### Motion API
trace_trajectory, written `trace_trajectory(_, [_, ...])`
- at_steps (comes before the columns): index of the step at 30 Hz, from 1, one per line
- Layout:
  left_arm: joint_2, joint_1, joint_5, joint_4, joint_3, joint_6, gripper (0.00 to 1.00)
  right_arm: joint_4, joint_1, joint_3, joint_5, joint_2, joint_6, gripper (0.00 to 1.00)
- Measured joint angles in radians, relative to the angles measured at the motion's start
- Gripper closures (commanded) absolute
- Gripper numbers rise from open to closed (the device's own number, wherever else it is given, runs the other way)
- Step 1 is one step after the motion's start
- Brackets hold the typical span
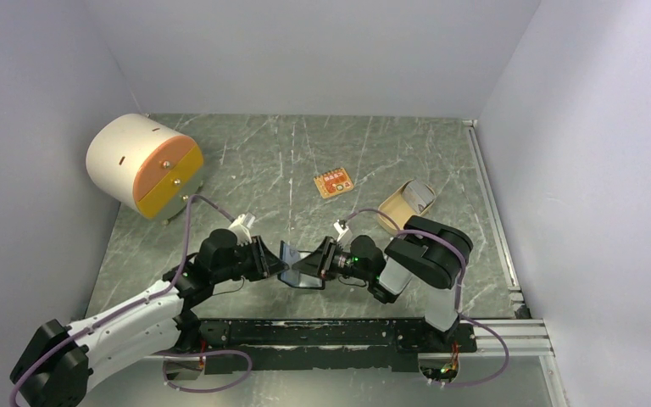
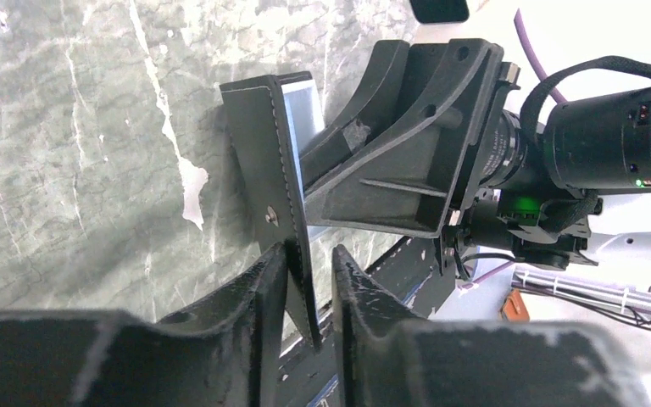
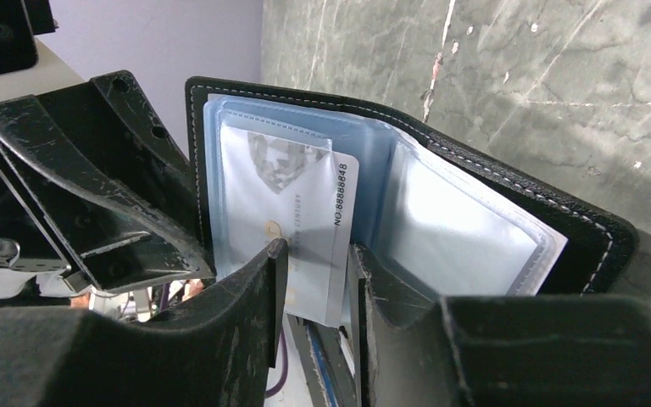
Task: Put the credit cards into the card holder
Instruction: Insert the credit card into the card holder.
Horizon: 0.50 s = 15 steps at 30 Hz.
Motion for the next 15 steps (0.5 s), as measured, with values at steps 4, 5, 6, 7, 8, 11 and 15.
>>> trace_trajectory(4, [-0.022,0.0,0.0,0.0,0.0,-0.002,0.68,0.006,0.0,-0.003,-0.005,0.002,0.005,0.65])
trace_trajectory(5, [-0.03,0.0,-0.001,0.0,0.0,-0.001,0.72,0.008,0.0,-0.003,-0.006,0.002,0.006,0.65])
trace_trajectory(6, [-0.035,0.0,-0.001,0.0,0.0,-0.001,0.75,0.01,0.0,-0.003,-0.006,0.002,0.007,0.65])
trace_trajectory(7, [-0.039,0.0,-0.002,0.0,0.0,0.0,0.8,0.013,0.0,-0.003,-0.007,0.002,0.007,0.65])
trace_trajectory(8, [-0.041,0.0,-0.003,0.0,0.0,0.003,0.85,0.015,0.0,-0.003,-0.008,0.002,0.007,0.65])
trace_trajectory(11, [-0.041,0.0,-0.007,0.0,0.0,0.003,0.91,0.014,-0.001,-0.005,-0.007,0.002,0.007,0.65])
trace_trajectory(15, [-0.032,0.0,-0.009,0.0,0.0,0.01,0.91,0.014,-0.003,-0.006,-0.008,0.005,0.007,0.61])
